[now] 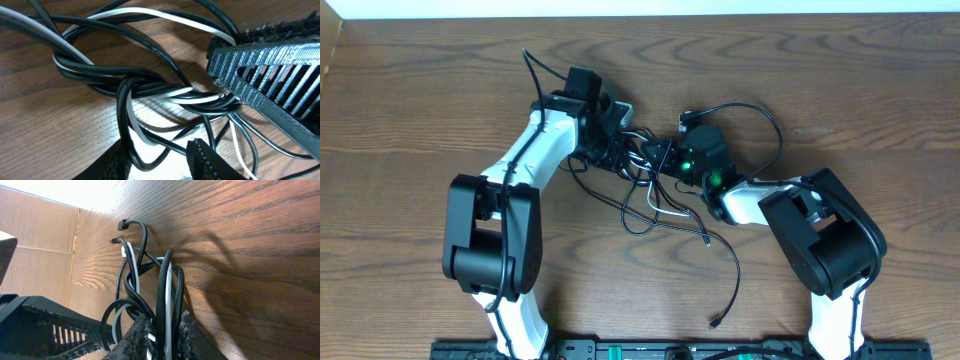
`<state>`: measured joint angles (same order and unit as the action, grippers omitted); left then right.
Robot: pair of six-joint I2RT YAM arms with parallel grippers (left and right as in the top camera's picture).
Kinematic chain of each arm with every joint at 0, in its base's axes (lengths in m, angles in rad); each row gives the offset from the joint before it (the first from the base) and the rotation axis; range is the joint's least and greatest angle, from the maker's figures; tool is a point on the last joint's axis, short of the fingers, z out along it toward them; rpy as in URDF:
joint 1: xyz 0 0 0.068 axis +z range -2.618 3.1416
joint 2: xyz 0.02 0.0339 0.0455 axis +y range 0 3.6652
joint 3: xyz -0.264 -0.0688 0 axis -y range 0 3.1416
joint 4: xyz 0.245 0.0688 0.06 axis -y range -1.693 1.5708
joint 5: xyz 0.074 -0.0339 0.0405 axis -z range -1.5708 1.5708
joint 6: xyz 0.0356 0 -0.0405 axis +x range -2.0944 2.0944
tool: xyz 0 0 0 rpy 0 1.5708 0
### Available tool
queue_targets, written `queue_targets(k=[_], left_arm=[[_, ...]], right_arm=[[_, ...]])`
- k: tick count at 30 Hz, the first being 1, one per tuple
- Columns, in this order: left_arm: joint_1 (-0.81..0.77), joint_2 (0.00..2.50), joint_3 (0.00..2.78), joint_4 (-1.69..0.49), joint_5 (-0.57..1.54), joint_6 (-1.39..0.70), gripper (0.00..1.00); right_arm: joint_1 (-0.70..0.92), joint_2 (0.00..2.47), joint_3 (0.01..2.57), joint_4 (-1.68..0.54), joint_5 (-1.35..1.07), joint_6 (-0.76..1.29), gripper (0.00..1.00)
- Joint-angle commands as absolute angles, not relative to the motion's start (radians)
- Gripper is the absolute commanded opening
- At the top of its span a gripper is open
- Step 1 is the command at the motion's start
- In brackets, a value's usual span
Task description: Untangle cables
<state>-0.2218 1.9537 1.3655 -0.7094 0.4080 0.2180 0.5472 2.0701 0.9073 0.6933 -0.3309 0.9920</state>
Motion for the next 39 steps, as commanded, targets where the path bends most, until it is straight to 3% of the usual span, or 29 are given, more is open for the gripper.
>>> queue_targets(k=[1,4,8,9,11,15,19,20,22,27,39], left_arm=[[-0.229,1.945,1.357,-0.712,0.371,0.227,0.44],[-0.229,1.948,1.357,-0.707,0.329,0.196,0.55],[-0.228,1.953,1.357,-0.702,0.327,0.146,0.57],[-0.228,1.958,1.357,-0.702,0.327,0.124,0.57],[-0.229,1.970,1.357,-0.702,0.328,0.096,0.47],[-0.229,1.998,1.357,-0.701,0.331,0.092,0.43],[-0.226,2.001,1.359,-0.694,0.331,0.093,0.12],[-0.226,2.001,1.360,-0.694,0.331,0.093,0.09],[-0.224,2.001,1.360,-0.694,0.329,0.093,0.08],[-0.196,1.992,1.371,-0.696,0.327,0.092,0.08],[-0.026,1.887,1.370,-0.722,0.327,0.071,0.07]], right_arm=[[0.552,2.073,0.916,0.691,-0.326,0.981,0.12],[0.552,2.073,0.916,0.680,-0.323,0.960,0.06],[0.552,2.073,0.916,0.677,-0.324,0.960,0.04],[0.552,2.073,0.916,0.670,-0.324,0.960,0.08],[0.552,2.073,0.916,0.645,-0.323,0.960,0.14],[0.551,2.073,0.916,0.609,-0.323,0.951,0.15],[0.550,2.073,0.916,0.609,-0.320,0.942,0.12],[0.549,2.073,0.916,0.609,-0.322,0.942,0.11],[0.548,2.073,0.916,0.610,-0.325,0.942,0.01],[0.537,2.073,0.916,0.616,-0.365,0.941,0.01],[0.350,2.072,0.916,0.644,-0.871,0.926,0.01]])
